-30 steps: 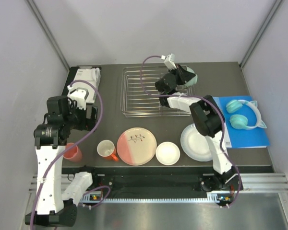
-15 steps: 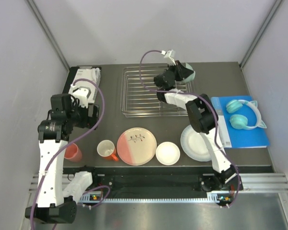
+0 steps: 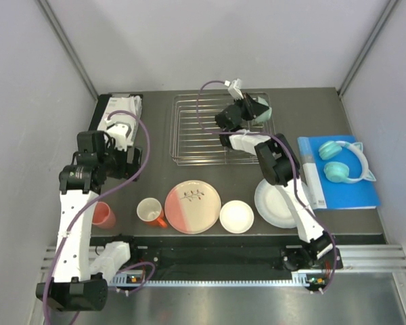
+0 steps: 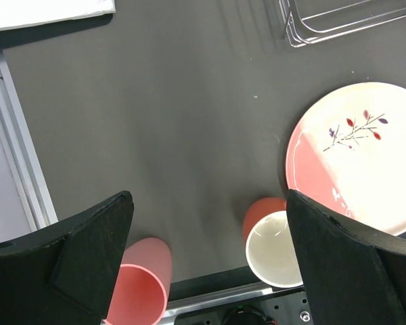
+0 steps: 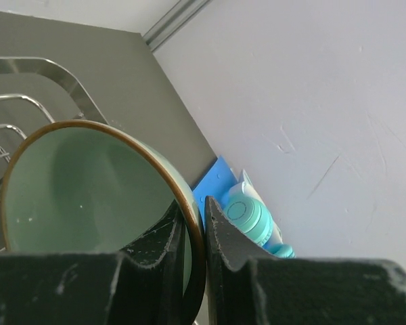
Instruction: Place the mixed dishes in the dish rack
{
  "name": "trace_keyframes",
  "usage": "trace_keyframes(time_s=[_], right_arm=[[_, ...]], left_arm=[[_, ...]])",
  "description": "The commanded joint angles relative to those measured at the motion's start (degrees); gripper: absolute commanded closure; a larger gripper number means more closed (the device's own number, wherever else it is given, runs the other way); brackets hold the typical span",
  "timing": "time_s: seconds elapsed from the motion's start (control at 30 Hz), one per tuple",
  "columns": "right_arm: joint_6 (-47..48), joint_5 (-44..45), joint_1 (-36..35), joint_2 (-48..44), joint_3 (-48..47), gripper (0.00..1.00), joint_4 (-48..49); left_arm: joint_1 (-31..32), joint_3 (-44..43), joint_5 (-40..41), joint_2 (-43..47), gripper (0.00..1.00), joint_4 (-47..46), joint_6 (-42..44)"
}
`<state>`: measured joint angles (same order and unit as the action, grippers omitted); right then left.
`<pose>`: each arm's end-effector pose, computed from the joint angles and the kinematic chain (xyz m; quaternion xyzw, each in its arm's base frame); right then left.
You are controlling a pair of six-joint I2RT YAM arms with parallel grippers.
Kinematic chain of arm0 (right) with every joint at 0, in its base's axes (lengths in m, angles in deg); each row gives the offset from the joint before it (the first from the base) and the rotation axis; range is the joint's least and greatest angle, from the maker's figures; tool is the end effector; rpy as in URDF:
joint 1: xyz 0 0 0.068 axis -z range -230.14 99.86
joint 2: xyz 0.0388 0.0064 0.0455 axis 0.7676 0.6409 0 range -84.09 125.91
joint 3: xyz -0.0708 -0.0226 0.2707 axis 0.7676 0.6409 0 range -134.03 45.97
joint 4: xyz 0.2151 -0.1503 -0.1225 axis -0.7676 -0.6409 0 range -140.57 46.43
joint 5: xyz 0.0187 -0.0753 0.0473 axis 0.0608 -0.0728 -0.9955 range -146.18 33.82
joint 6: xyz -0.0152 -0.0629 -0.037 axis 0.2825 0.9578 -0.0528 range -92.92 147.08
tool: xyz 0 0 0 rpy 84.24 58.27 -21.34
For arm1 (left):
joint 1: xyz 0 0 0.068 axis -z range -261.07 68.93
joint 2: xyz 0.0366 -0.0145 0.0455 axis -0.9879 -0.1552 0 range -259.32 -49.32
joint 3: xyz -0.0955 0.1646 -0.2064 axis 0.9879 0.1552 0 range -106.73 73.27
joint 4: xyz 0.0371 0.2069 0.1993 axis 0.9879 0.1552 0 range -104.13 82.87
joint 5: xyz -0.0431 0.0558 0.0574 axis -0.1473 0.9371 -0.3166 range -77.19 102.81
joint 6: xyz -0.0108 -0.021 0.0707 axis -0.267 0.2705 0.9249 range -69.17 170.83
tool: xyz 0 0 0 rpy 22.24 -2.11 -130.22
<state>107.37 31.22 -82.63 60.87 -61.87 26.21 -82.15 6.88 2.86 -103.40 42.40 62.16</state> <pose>0.5083 0.2495 0.1931 0.0466 0.6968 -0.5601 0.4456 0.2135 -0.0069 0.3565 0.1156 0.9111 -0.0375 0.3938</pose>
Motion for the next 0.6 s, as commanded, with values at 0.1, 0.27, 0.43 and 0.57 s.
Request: trace_keyframes(time_s=[0.1, 0.27, 0.43, 0.57], right_arm=[[-3.91, 3.83, 0.5, 1.46, -6.07, 0.68, -1.92], [-4.18, 4.1, -0.2, 1.55, -5.2, 0.38, -2.19], [-4.0, 4.19, -1.61, 0.5, -5.02, 0.21, -2.1], [-3.3, 3.84, -3.54, -2.66, -3.88, 0.13, -2.1]], left_arm=[[-0.15, 1.79, -0.06, -0.05, 0.01, -3.97, 0.62], [-0.06, 1.88, 0.29, -0.41, 0.01, -4.41, 0.53], [-0.06, 2.23, 0.29, 0.03, 0.01, -4.33, -0.08], [-0.15, 2.23, 0.55, 0.56, 0.01, -4.06, -0.08]])
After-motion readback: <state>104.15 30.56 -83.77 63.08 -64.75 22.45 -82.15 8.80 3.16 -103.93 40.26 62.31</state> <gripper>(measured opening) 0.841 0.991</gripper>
